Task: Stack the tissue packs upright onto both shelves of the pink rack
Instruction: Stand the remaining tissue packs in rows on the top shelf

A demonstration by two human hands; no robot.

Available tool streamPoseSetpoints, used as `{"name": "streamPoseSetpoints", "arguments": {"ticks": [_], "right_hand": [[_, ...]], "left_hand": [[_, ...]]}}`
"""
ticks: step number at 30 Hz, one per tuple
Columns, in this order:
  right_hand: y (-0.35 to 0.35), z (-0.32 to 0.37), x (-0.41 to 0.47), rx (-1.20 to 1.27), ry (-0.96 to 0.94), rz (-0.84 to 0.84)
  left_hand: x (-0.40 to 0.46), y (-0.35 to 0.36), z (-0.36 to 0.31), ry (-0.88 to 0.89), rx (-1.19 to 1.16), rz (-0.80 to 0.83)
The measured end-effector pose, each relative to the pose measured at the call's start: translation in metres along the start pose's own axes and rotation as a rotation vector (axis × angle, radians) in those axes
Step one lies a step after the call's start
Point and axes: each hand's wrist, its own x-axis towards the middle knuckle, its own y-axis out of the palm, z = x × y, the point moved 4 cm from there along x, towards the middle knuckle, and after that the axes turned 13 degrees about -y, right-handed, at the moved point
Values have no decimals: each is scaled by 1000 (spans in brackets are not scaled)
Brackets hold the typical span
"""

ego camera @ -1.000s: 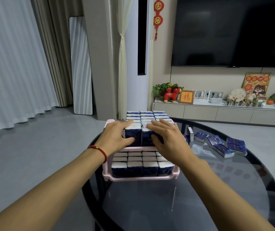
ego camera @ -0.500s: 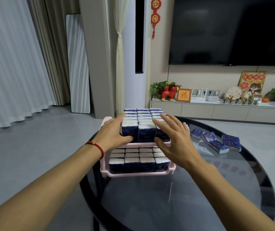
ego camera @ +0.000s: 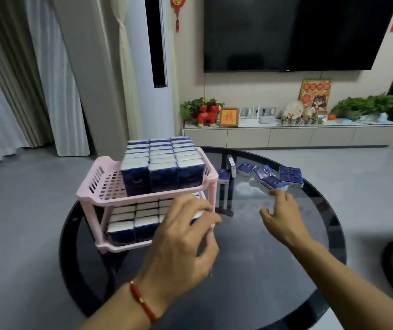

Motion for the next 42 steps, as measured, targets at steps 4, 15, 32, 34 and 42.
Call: {"name": "streamPoseSetpoints", "arguments": {"ticks": [4,15,32,34,42], "right_hand": [[12,-48,11,-119,177,103],[29,-85,97,-464,54,149],[-54,25,-51,393,-298,249],[-61,54,-59,439,-312,336],[-61,149,-65,334,-626,479]], "left_hand": [[-26,98,7,-132,-23,351],[-30,170,28,-278,173,545],[-11,98,6,-251,-154,382],[-14,79,2,-294,-219,372],[-37,-2,21,-596,-507,185]]}}
